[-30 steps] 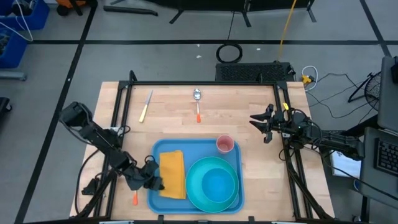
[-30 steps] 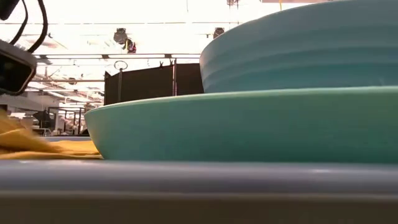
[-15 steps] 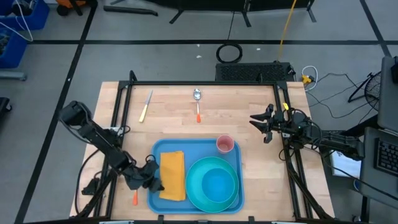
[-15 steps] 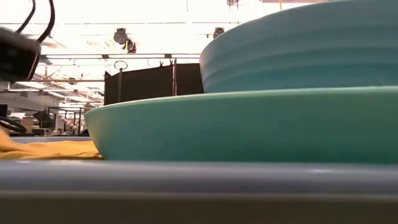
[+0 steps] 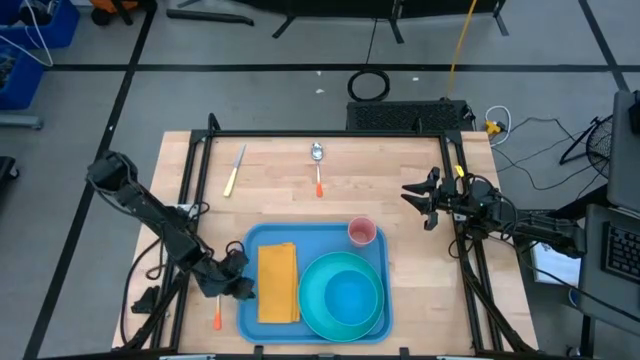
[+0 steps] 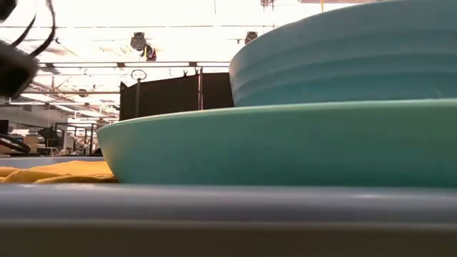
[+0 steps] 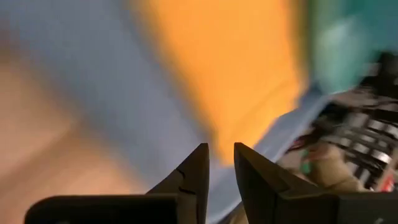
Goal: Set up tray
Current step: Put the orange fork on top of the yellow napkin
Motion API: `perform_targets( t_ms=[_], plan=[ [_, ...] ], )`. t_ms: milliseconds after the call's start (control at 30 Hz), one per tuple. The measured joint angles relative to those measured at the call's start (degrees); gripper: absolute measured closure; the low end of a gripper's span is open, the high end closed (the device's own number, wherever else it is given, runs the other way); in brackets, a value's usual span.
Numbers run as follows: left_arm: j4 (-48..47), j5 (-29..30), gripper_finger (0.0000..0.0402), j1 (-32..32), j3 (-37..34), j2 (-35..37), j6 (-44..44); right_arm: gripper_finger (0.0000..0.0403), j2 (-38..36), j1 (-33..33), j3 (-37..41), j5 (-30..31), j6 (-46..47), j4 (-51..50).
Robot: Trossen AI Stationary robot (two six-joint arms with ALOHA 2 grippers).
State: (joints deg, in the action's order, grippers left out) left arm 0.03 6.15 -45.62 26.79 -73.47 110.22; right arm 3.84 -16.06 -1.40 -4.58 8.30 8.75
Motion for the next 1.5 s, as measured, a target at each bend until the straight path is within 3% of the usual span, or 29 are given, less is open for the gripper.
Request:
perform_targets(
  t_ms=[133, 367, 500, 700, 867, 1100, 1500],
  plan=[
    [-14.0, -7.2, 0.0326, -2.6, 3.7, 0.0, 9.0, 0.0289, 0.0, 0.0, 0.0, 0.0, 0.0, 0.0],
    [-38.3, -8.1, 0.0326, -4.4, 15.9, 0.0, 18.1, 0.0289, 0.0, 0.0, 0.0, 0.0, 0.0, 0.0],
    [-45.8, -10.5, 0.0326, -5.1, 17.7, -0.7, 24.3, 0.0289, 0.0, 0.0, 0.0, 0.0, 0.0, 0.0],
    [-46.4, -15.0, 0.0326, -5.0, 15.7, -4.5, 28.0, 0.0289, 0.0, 0.0, 0.0, 0.0, 0.0, 0.0],
    [-43.5, -13.1, 0.0325, -3.6, 15.6, -8.9, 28.1, 0.0289, 0.0, 0.0, 0.0, 0.0, 0.0, 0.0],
    [-41.0, -15.1, 0.0325, -2.7, 15.9, -13.2, 28.5, 0.0289, 0.0, 0.0, 0.0, 0.0, 0.0, 0.0],
    [-41.5, -15.1, 0.0325, -2.7, 16.6, -12.4, 28.1, 0.0289, 0.0, 0.0, 0.0, 0.0, 0.0, 0.0]
  ],
)
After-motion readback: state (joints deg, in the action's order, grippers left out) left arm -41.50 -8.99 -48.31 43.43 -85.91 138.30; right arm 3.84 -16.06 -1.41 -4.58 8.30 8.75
